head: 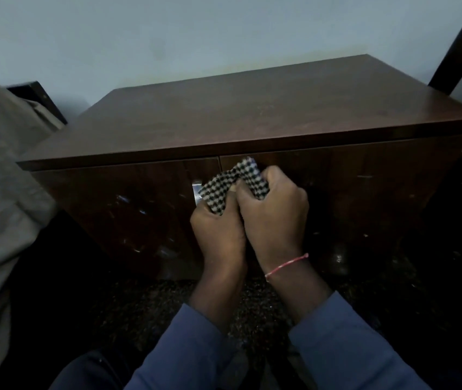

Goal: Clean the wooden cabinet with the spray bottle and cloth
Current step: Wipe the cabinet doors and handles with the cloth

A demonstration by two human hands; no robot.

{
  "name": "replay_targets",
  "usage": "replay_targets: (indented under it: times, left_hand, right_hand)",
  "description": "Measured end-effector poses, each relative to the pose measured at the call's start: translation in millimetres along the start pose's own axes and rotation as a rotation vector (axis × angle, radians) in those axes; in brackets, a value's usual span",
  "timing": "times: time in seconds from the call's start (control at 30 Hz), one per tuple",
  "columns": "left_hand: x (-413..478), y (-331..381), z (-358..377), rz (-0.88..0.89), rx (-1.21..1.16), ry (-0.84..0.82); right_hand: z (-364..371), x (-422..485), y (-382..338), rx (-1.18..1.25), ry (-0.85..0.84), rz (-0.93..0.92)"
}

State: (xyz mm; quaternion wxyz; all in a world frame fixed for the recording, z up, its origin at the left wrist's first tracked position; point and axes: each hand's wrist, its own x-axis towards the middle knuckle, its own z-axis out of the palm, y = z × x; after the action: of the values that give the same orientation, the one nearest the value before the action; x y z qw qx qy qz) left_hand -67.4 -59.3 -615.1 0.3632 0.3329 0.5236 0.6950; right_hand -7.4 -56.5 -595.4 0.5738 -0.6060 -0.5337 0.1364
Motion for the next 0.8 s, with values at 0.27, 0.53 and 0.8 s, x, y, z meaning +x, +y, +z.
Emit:
replay_targets:
  times: [0.27, 0.53, 0.8]
  left_hand:
    - [10, 8, 6, 0.208, 0.155, -0.023]
    - [1, -6, 1, 0.193, 0.134, -0.029]
    - [-1, -2, -4, 0.123, 0.069, -0.094]
  right_hand:
    - [-1, 7, 9, 0.426, 0.029, 0.247]
    - [1, -5, 21, 0.606, -0.015, 0.351]
    - [2, -11, 20, 0.692, -0.027, 0.39]
